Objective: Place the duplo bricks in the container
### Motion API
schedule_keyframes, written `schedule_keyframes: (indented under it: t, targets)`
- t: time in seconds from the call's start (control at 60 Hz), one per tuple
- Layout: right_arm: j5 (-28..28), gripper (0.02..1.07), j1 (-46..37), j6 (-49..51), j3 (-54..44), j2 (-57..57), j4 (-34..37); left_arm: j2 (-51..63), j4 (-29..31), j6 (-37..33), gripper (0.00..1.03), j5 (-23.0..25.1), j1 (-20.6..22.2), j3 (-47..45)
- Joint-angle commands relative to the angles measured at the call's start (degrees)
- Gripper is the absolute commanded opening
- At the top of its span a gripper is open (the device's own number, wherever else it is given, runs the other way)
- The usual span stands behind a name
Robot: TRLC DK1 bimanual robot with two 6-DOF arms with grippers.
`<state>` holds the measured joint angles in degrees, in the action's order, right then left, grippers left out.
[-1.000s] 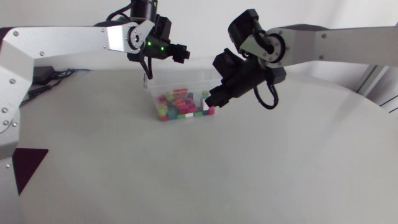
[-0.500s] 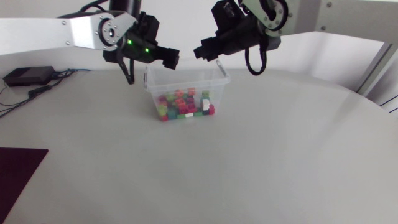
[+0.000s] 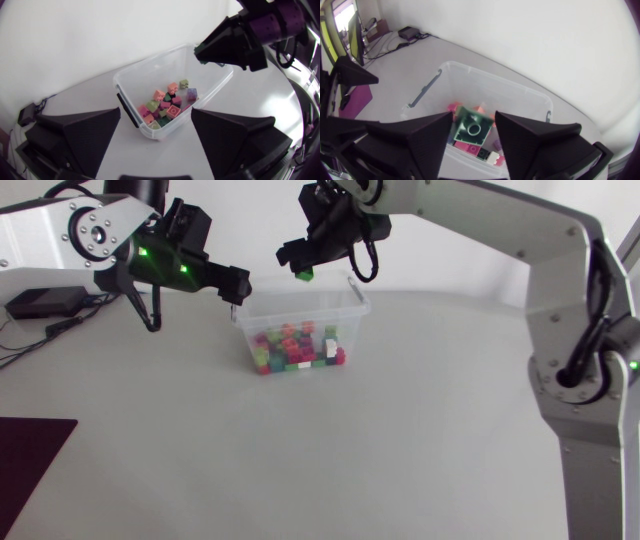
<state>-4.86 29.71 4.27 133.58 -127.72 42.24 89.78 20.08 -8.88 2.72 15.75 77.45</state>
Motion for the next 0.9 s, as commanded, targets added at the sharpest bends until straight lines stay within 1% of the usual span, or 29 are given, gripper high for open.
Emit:
schedule_keyframes:
  t: [0.0,0.133,0.317,0.35,0.417,0.483,0.583,0.75,0.833,0.883]
  targets:
    - [0.64,1.03,0.61,-1.2,3.88,-2.88,3.03,-2.68,0.23,-0.7,0.98,0.44,-0.37,-2.3]
    - [0.82,1.03,0.61,-1.37,-1.65,1.86,2.32,-5.4,0.23,-0.78,0.98,0.97,-0.89,-4.24]
    - [0.91,1.03,0.17,-1.28,-13.17,10.83,-0.05,-7.42,0.14,-0.78,0.98,1.41,-1.33,-6.43]
    - [0.91,1.03,-0.27,-1.28,-18.44,14.61,-2.25,-8.39,0.05,-0.7,0.98,1.41,-1.33,-7.4]
    - [1.08,1.03,-1.15,-1.11,-24.51,18.82,-5.06,-10.32,-1.0,-0.52,0.98,1.41,-1.25,-9.42]
    - [2.4,1.03,-2.03,-0.41,-33.38,24.71,-9.02,-13.75,-3.99,-0.34,0.98,1.41,-1.07,-13.2]
    - [4.6,1.03,-3.44,1.35,-42.61,31.04,-13.23,-17.36,-6.72,-0.34,0.98,1.06,-1.33,-18.12]
    - [5.48,1.03,-9.24,2.32,-56.06,40.97,-20.09,-20.26,-7.33,-0.26,0.98,0.71,-5.46,-22.96]
    - [5.48,1.03,-12.49,2.49,-61.24,45.81,-23.34,-23.42,-9.62,-0.26,0.98,0.71,-6.96,-26.21]
    - [5.48,1.03,-14.69,2.58,-64.23,49.15,-24.4,-25.44,-9.79,-0.17,0.98,0.71,-8.01,-27.44]
